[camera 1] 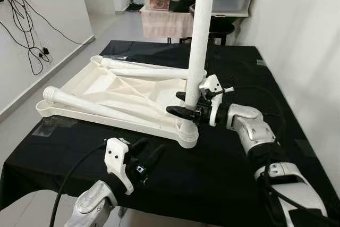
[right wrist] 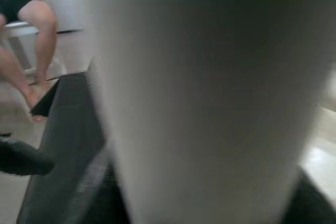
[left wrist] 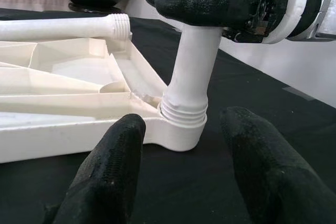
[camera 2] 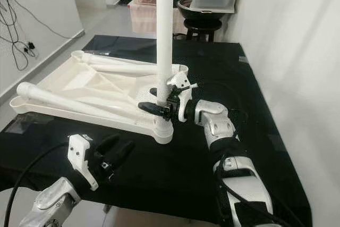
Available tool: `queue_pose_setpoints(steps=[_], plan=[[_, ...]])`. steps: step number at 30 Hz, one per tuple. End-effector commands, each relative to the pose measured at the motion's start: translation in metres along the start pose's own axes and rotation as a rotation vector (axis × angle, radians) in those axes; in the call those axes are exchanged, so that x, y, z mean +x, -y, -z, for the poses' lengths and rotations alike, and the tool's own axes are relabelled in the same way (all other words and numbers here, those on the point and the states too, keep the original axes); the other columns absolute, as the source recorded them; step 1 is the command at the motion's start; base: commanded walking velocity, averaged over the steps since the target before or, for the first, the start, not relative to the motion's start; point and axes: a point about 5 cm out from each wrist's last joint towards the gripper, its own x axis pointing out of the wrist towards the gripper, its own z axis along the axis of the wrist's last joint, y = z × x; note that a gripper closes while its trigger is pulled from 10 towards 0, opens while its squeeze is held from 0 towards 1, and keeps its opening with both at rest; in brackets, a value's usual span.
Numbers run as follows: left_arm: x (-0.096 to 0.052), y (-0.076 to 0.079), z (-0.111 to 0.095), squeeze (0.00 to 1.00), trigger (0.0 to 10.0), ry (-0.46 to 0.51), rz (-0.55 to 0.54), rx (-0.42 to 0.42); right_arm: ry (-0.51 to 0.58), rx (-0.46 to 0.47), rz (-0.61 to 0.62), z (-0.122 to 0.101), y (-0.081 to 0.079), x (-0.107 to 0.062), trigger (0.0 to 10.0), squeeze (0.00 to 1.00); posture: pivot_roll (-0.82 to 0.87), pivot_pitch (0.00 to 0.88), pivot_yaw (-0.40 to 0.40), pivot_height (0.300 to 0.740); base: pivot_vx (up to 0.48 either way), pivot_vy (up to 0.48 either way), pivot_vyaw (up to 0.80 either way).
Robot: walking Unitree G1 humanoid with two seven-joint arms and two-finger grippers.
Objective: Building children table
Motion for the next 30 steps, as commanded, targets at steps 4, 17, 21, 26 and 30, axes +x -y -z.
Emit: queue_pose_setpoints(steps=[4,17,21,26,30], plan=[[-0.005,0.0,0.003,0.0,10.0,-0.018,0.003,-0.014,0.001,0.007,-0.072,0.003,-0.001,0.0,0.0,0.0,0.03,0.0,-0.006,0.74,0.0,0.0,0.0],[-0.01,-0.001,0.002,0.0,10.0,-0.036,0.0,-0.014,-0.04,0.064,0.69,0.047,-0.018,-0.016,0.0,0.0,0.01,0.015,-0.006,0.74,0.0,0.0,0.0],[-0.012,-0.004,0.003,0.0,10.0,-0.049,-0.01,-0.003,-0.071,0.073,0.815,0.058,-0.05,-0.007,0.0,0.0,-0.01,0.01,0.032,0.74,0.0,0.0,0.0],[-0.008,-0.006,0.001,0.0,10.0,-0.058,0.004,0.012,-0.074,0.052,0.795,0.053,-0.044,0.004,0.0,0.0,0.0,0.0,0.018,0.74,0.0,0.0,0.0],[-0.008,-0.006,-0.002,0.0,10.0,-0.048,-0.013,0.025,-0.052,0.035,0.732,0.047,-0.038,0.008,10.0,0.0,0.0,0.003,0.023,0.74,0.0,0.0,0.0]])
